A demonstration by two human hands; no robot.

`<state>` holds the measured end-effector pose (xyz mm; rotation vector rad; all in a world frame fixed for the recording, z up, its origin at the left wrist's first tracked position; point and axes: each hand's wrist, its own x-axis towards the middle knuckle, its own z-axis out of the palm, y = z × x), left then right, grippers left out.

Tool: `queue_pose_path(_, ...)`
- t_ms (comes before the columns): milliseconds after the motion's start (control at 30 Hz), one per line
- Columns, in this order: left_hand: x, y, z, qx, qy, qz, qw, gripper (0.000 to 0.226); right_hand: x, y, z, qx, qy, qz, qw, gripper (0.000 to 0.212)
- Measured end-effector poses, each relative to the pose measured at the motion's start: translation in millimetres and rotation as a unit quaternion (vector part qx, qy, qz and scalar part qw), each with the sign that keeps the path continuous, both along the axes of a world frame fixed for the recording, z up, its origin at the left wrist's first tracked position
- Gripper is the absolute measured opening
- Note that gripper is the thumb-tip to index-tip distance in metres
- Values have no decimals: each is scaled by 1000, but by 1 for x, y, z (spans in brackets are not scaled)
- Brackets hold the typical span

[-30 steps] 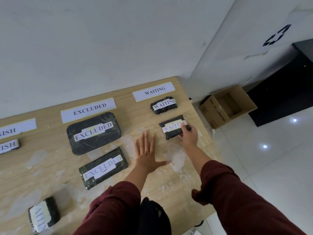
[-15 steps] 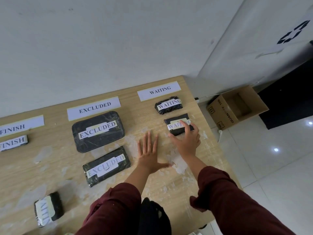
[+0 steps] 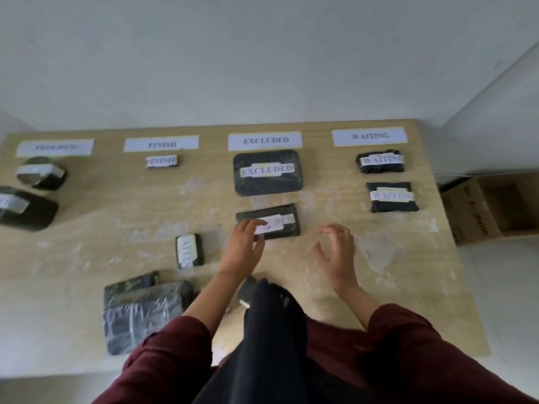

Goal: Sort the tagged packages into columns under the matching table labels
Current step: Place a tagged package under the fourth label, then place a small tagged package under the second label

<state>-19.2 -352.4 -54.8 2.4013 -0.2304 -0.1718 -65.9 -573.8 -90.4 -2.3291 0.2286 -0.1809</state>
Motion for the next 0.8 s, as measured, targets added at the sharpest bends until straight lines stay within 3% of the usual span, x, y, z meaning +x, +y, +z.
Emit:
queue_pose_path(167,-34,48,1,-2,50,85,995,25,-17,41,7,34,24,201,979,28)
queue_pose_path(300,-47,59,2,-32,60,112,991,23,-25,65,9,-23,45,328,943,51)
queue_pose_path(467,-52,64,6,-54,66,123,989,24,-39,87,6,-101,65,419,900,59)
queue_pose_path(567,-49,65,11,-67,76,118,988,24,-40,92,6,-5,100,359,928,52)
queue_pose_path(633,-45,66,14,-89,81,122,985,23,-35,96,13,132,124,250,951,37)
queue_pose_path(667,-43,66,15,-104,80,125,983,23,-29,99,21,227,165,174,944,26)
queue_pose_path(733,-38,66,18,-131,80,128,980,23,-15,103,38,413,261,26,872,18)
queue_pose_path(800,-33,65,21,-154,85,122,977,23,-2,102,51,538,317,-54,779,32)
